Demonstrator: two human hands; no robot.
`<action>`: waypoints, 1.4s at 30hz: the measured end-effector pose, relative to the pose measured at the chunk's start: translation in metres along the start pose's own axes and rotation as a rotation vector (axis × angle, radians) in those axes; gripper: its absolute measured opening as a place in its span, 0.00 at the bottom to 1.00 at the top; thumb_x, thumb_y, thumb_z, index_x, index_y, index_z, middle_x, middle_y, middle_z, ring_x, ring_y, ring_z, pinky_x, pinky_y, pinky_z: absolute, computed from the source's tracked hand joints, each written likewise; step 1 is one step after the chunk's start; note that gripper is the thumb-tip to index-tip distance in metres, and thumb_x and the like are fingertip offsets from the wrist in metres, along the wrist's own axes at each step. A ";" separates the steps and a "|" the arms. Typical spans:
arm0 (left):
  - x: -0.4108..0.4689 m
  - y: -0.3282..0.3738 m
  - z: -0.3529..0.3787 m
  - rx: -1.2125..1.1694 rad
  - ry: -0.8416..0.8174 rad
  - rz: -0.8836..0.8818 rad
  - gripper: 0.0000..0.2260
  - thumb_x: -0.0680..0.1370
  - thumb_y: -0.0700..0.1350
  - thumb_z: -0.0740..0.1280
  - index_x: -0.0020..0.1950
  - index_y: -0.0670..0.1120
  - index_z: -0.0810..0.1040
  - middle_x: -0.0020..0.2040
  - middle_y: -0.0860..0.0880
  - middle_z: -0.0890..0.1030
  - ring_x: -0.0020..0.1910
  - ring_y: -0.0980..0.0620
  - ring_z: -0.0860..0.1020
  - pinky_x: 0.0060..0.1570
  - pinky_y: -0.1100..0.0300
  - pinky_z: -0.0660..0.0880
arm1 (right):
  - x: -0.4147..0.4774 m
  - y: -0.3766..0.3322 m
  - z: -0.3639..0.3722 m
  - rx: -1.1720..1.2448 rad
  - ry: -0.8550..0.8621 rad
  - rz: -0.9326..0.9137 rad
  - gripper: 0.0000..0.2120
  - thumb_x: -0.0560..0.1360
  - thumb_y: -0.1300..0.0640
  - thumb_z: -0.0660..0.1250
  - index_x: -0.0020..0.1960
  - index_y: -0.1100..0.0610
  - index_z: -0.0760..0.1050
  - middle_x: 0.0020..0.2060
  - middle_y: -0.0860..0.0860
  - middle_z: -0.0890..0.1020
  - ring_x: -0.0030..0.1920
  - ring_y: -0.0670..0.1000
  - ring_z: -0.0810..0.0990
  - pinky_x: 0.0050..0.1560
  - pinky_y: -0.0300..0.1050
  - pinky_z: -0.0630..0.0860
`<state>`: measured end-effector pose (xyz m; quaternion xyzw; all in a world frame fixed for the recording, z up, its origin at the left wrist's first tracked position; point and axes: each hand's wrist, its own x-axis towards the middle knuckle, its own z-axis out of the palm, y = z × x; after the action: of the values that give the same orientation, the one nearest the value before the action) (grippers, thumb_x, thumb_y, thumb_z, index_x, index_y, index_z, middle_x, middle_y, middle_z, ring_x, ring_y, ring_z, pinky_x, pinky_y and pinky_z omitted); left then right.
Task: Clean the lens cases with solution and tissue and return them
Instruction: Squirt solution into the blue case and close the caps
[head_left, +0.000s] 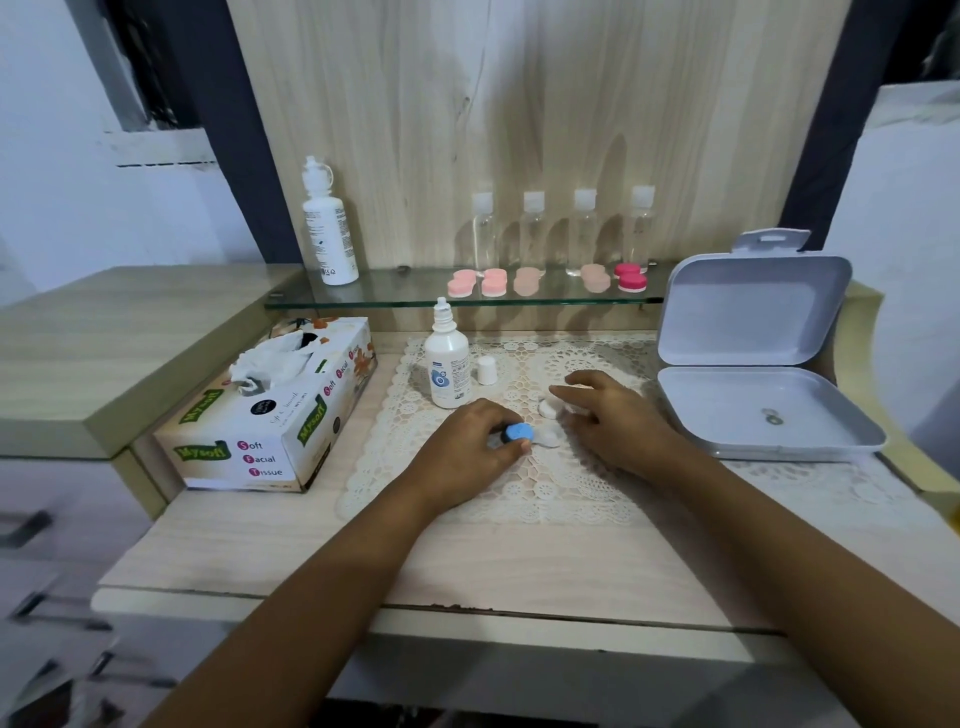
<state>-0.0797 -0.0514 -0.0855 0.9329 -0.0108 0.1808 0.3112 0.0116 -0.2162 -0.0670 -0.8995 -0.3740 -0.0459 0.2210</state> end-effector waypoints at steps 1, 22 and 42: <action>0.000 0.000 0.000 0.000 -0.001 0.001 0.09 0.75 0.47 0.68 0.53 0.46 0.79 0.50 0.53 0.77 0.50 0.57 0.74 0.50 0.68 0.69 | 0.002 -0.001 -0.001 -0.016 -0.015 -0.014 0.19 0.79 0.57 0.59 0.69 0.52 0.68 0.71 0.51 0.65 0.68 0.52 0.68 0.61 0.40 0.65; 0.001 -0.002 0.000 0.031 -0.007 0.026 0.09 0.76 0.47 0.68 0.55 0.46 0.79 0.50 0.54 0.76 0.49 0.58 0.73 0.45 0.74 0.65 | -0.016 -0.002 0.001 0.174 0.001 -0.046 0.15 0.75 0.49 0.66 0.61 0.50 0.77 0.51 0.47 0.78 0.47 0.43 0.75 0.42 0.28 0.67; 0.002 -0.003 0.001 0.035 0.011 0.032 0.10 0.75 0.47 0.68 0.55 0.46 0.79 0.50 0.55 0.77 0.50 0.57 0.74 0.47 0.73 0.66 | -0.014 -0.008 0.010 0.076 0.039 -0.050 0.16 0.73 0.49 0.68 0.57 0.56 0.77 0.47 0.51 0.77 0.51 0.51 0.74 0.53 0.47 0.71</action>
<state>-0.0772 -0.0493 -0.0880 0.9370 -0.0210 0.1909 0.2918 -0.0046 -0.2157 -0.0764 -0.8798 -0.3935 -0.0548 0.2610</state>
